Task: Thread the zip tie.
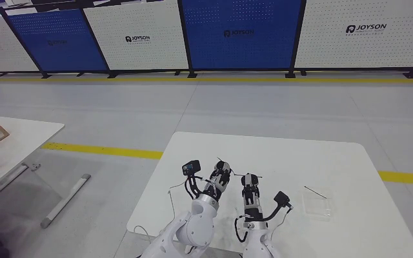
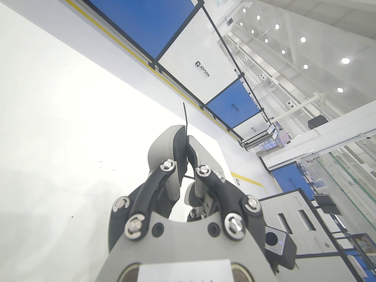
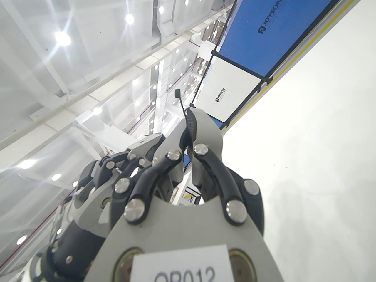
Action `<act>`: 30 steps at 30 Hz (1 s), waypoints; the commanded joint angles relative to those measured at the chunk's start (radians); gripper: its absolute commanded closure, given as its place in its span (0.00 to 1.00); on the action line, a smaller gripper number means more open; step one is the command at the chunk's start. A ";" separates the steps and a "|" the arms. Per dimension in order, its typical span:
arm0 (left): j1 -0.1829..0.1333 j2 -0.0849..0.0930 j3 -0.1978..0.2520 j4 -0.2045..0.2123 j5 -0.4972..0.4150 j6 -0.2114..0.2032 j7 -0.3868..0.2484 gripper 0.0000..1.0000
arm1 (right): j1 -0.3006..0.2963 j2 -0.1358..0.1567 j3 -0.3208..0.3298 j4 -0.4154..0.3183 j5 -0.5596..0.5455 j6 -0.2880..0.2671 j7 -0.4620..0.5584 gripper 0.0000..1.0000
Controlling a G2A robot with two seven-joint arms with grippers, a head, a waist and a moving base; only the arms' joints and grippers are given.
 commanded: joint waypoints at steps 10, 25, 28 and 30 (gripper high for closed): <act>0.000 0.000 0.000 0.000 0.000 0.000 0.000 1.00 | -0.018 0.000 0.017 -0.011 -0.011 -0.032 -0.014 1.00; 0.000 0.000 0.000 0.000 0.000 0.000 0.000 1.00 | -0.002 -0.010 0.011 0.009 -0.010 -0.010 0.007 1.00; 0.000 0.000 0.000 0.000 0.000 0.000 0.000 1.00 | 0.000 -0.013 0.008 0.011 -0.007 -0.015 0.010 1.00; 0.000 0.000 0.000 0.000 0.000 0.000 0.000 1.00 | 0.000 -0.016 0.006 0.014 0.005 -0.015 0.009 1.00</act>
